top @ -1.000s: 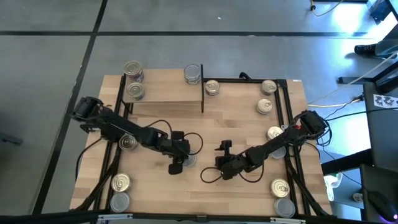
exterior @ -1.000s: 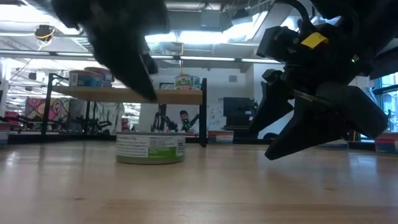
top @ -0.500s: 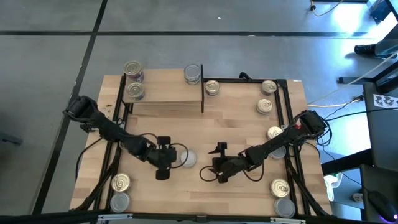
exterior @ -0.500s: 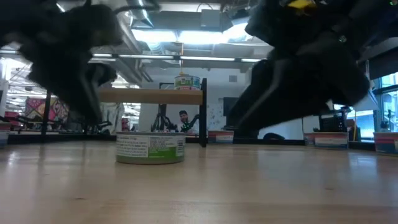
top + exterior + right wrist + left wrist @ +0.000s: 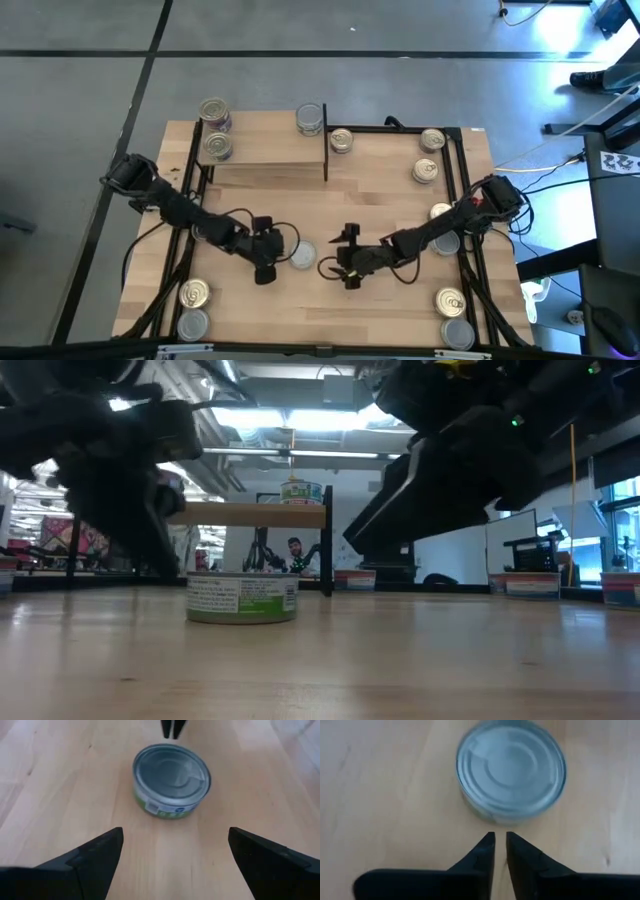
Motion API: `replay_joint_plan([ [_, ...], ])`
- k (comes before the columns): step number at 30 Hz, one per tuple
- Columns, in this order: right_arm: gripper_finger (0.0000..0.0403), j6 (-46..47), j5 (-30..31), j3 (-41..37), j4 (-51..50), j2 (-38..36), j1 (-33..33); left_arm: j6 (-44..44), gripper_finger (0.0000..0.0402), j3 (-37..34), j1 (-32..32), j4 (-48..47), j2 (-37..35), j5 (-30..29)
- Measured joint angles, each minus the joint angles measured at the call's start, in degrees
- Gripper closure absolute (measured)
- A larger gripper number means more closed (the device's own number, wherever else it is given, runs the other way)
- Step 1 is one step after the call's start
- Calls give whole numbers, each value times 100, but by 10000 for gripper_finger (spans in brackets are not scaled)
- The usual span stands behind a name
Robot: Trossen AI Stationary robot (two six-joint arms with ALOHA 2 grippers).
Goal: Stack canned seafood by type on shelf
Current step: Put the green tuna can on the shelf aligned with the other green tuna
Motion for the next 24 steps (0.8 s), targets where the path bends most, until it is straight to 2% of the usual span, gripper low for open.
replay_joint_plan([
  [6, 41, -9, -4, 0, -291, 0, 0, 353, 270, 8, 218, 822, -1, 13],
  [10, 41, -121, -4, 0, -248, 0, 0, 750, 240, 26, 244, 1365, 149, -13],
  [16, 41, -262, -4, 0, -189, 0, 0, 851, 258, 32, 237, 1254, 576, -83],
  [24, 41, -291, -4, 0, -182, 0, 0, 1106, 286, -53, 85, 1203, 619, -208],
])
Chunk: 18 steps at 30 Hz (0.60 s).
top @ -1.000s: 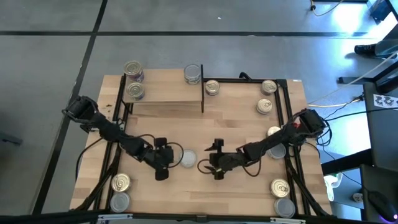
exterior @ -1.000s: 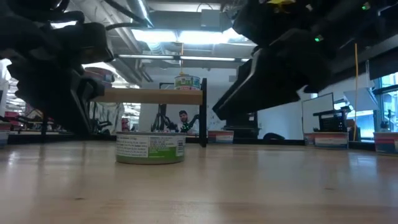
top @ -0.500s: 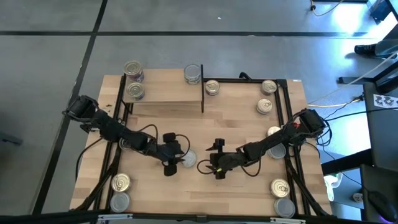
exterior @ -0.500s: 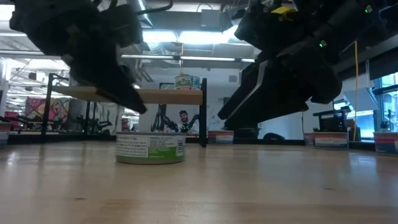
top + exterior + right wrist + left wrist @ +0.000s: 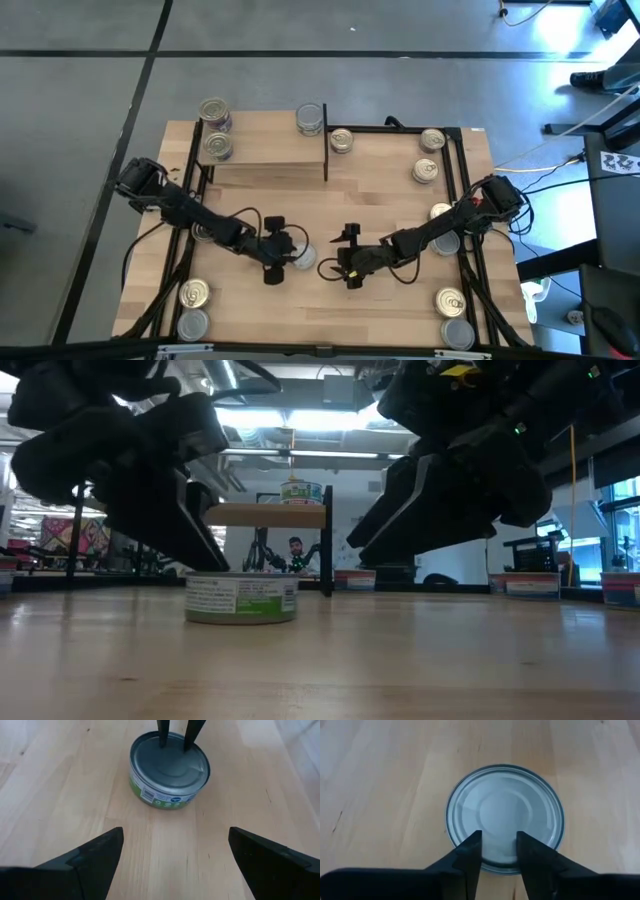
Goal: Stack canned seafood by type on shelf
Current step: Put the green tuna can on the shelf aligned with the other green tuna
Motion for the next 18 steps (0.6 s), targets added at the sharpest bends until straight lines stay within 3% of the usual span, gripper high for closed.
replay_joint_plan([
  [10, 41, -550, -192, 0, 593, 63, 0, -135, 298, -1097, -119, 1957, 2, -176],
  [18, 41, -1237, -193, 0, 1370, 437, 0, -53, 298, -1288, -181, 2215, 3, -247],
])
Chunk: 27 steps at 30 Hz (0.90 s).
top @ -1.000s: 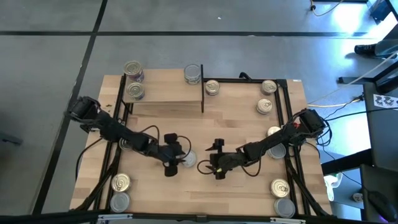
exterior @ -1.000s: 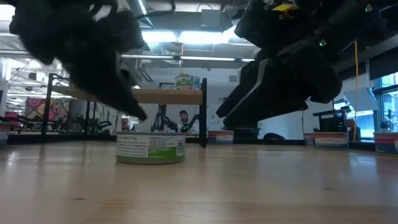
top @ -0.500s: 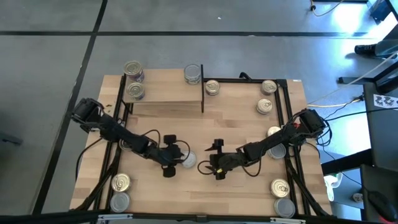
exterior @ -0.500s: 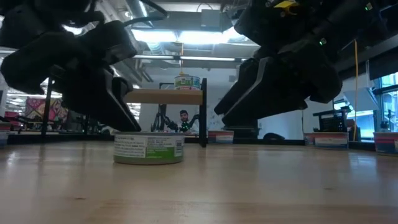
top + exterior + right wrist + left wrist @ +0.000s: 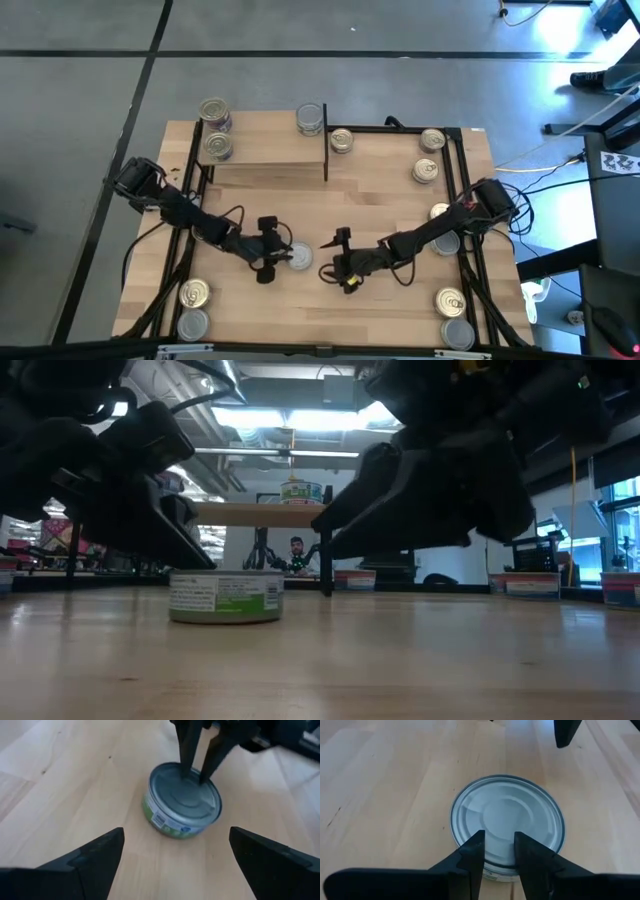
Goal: Stack canned seafood by type on shelf
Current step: Put the green tuna can on the shelf aligned with the other green tuna
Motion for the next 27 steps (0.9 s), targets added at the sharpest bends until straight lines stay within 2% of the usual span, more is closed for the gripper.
replay_joint_plan([
  [5, 41, -890, 3, 2, 460, 203, 0, 12, 298, -6, -20, -22, 3, -82],
  [10, 41, -1859, 4, 295, 448, 523, 0, -18, 298, -6, -23, -41, 8, -147],
  [21, 41, -2934, 444, 1394, -1191, 1001, -41, -448, 299, -147, -23, 171, 6, -250],
  [27, 41, -3196, 508, 1508, -1309, 997, -230, -580, 299, -519, -16, 902, 15, -341],
])
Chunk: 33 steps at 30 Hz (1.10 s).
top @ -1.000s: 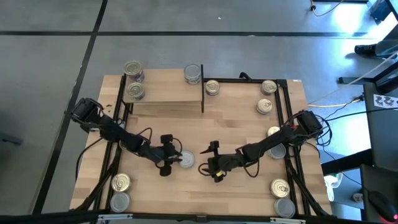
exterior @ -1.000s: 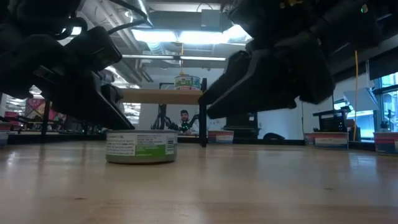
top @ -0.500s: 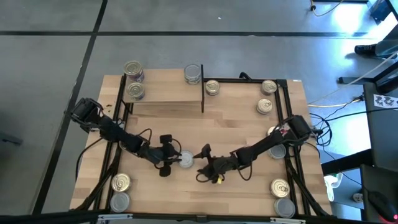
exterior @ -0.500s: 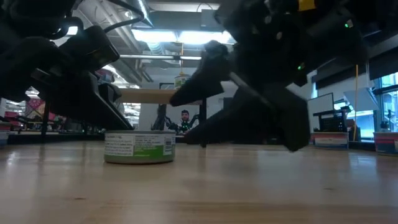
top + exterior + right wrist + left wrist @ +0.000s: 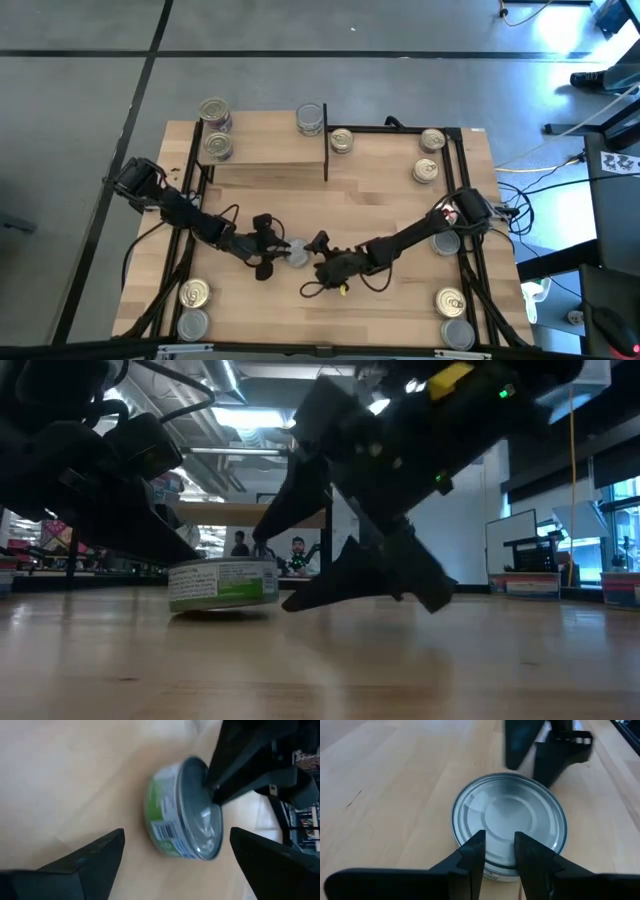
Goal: Stack canned seafood by type on shelf
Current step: Put the green tuna can on the shelf aligned with the other green tuna
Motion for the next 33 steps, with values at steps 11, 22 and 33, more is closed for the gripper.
replay_joint_plan([
  [11, 41, -554, -236, 13, 253, 199, -220, -115, 299, -132, 0, 178, 2, -42],
  [22, 50, -1014, -85, 19, 1241, 501, -214, -50, 299, -160, 0, 274, 4, -94],
  [33, 204, -468, -413, 15, 1081, 511, -309, -148, 299, -171, 7, 337, 4, -205],
])
